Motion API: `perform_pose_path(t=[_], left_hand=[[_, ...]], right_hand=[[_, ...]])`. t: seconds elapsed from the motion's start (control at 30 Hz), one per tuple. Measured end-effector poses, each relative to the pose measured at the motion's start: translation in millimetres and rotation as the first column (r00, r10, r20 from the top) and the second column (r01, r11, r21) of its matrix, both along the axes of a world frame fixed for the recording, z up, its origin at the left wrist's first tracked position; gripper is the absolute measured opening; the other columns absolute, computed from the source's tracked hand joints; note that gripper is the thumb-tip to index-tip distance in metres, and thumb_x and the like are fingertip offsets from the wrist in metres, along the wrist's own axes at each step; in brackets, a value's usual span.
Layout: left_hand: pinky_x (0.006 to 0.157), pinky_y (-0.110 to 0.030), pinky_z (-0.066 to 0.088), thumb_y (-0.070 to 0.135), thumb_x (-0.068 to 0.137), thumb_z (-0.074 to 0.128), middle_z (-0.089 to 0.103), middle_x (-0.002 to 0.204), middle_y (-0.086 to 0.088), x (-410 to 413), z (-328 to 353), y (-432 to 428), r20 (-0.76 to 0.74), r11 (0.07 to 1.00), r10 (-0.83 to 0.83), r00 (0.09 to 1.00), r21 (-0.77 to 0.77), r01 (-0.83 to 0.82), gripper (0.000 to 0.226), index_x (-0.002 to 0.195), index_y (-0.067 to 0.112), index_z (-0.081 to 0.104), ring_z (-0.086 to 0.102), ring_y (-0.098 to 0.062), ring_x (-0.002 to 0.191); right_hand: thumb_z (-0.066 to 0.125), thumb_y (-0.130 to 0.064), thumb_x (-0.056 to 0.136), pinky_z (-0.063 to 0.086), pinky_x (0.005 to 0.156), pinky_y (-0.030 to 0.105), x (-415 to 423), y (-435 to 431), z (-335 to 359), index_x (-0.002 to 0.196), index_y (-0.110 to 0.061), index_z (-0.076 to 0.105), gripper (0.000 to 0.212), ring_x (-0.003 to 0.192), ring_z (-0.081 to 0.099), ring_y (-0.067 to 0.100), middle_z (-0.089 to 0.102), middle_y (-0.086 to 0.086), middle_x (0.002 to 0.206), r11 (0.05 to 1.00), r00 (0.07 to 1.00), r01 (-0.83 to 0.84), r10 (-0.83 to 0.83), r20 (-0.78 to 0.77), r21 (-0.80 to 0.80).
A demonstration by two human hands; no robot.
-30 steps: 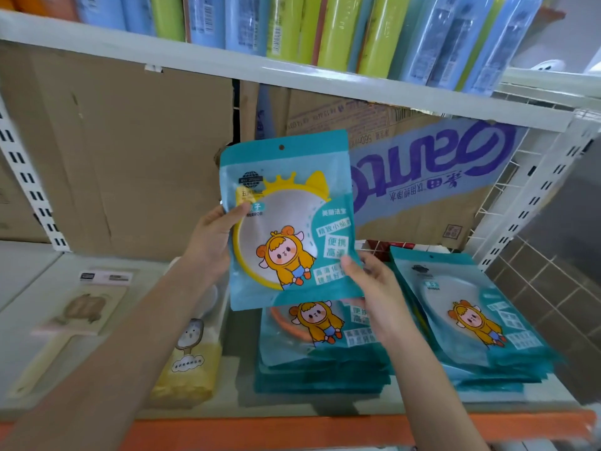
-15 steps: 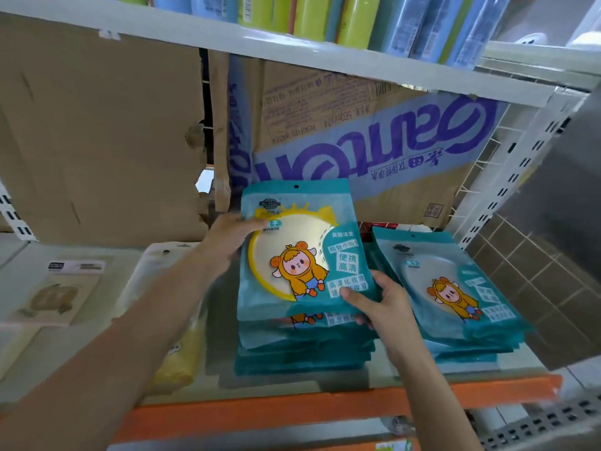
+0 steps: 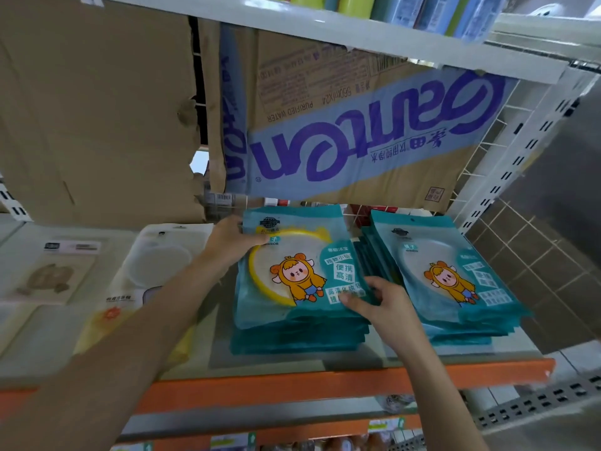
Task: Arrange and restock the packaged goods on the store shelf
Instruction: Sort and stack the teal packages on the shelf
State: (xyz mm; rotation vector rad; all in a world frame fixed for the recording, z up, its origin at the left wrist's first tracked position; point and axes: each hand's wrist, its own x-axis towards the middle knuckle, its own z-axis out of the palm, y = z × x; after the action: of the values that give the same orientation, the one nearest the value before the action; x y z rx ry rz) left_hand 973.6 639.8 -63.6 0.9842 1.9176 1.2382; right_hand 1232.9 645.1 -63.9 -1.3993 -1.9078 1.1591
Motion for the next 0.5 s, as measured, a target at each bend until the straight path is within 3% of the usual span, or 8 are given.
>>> perform_pose_path(t=[0.2, 0.3, 0.4, 0.43, 0.5], left_hand=[[0.069, -0.020, 0.045, 0.025, 0.076, 0.073, 0.064, 0.105, 0.002, -0.7, -6.3, -2.6, -0.150, 0.999, 0.033, 0.988, 0.048, -0.026, 0.043, 0.115, 0.013, 0.060, 0.058, -0.013, 0.089], [0.079, -0.023, 0.045, 0.030, 0.080, 0.069, 0.060, 0.113, 0.001, 2.6, -10.1, -10.7, -0.221, 0.993, 0.068, 0.973, 0.110, -0.044, 0.043, 0.119, 0.015, 0.057, 0.056, -0.015, 0.102], [0.063, -0.007, 0.046, 0.015, 0.088, 0.060, 0.059, 0.101, 0.010, 17.4, -8.4, -22.7, 0.046, 0.985, 0.008, 0.999, 0.169, -0.016, 0.032, 0.119, 0.013, 0.051, 0.058, -0.009, 0.092], [0.063, -0.009, 0.049, 0.012, 0.088, 0.059, 0.060, 0.099, 0.011, 21.1, -9.3, -24.2, 0.116, 0.983, -0.026, 0.993, 0.185, 0.004, 0.035, 0.122, 0.013, 0.050, 0.060, -0.009, 0.092], [0.078, -0.024, 0.053, 0.011, 0.086, 0.061, 0.064, 0.105, 0.006, 24.4, -12.4, -25.8, 0.173, 0.980, -0.049, 0.984, 0.196, 0.014, 0.041, 0.125, 0.018, 0.049, 0.062, -0.012, 0.095]], right_hand=[[0.072, -0.041, 0.075, 0.051, 0.090, 0.040, 1.7, 0.9, 0.8, 0.131, -0.018, 0.047, 0.065, 0.108, 0.059, 0.016, 0.062, -0.003, 0.112, 0.997, 0.994, 0.012, -0.020, 0.111, 0.073], [0.069, -0.043, 0.077, 0.046, 0.094, 0.035, 3.2, 2.3, 4.1, 0.142, -0.017, 0.034, 0.079, 0.119, 0.051, 0.018, 0.053, 0.002, 0.131, 0.994, 0.986, 0.003, -0.021, 0.165, 0.106], [0.066, -0.041, 0.080, 0.044, 0.099, 0.035, 0.0, 5.3, 5.7, 0.141, -0.020, 0.036, 0.071, 0.114, 0.049, 0.010, 0.052, -0.004, 0.128, 0.997, 0.997, -0.047, 0.043, 0.070, 0.066], [0.065, -0.039, 0.081, 0.044, 0.100, 0.036, -2.1, 6.3, 5.7, 0.137, -0.025, 0.040, 0.062, 0.112, 0.050, 0.008, 0.054, -0.007, 0.125, 0.996, 0.997, -0.075, 0.073, 0.039, 0.041], [0.064, -0.035, 0.085, 0.045, 0.098, 0.039, -6.7, 7.5, 4.7, 0.122, -0.035, 0.047, 0.041, 0.107, 0.057, 0.007, 0.062, -0.009, 0.117, 0.992, 0.992, -0.127, 0.127, -0.009, -0.008]])
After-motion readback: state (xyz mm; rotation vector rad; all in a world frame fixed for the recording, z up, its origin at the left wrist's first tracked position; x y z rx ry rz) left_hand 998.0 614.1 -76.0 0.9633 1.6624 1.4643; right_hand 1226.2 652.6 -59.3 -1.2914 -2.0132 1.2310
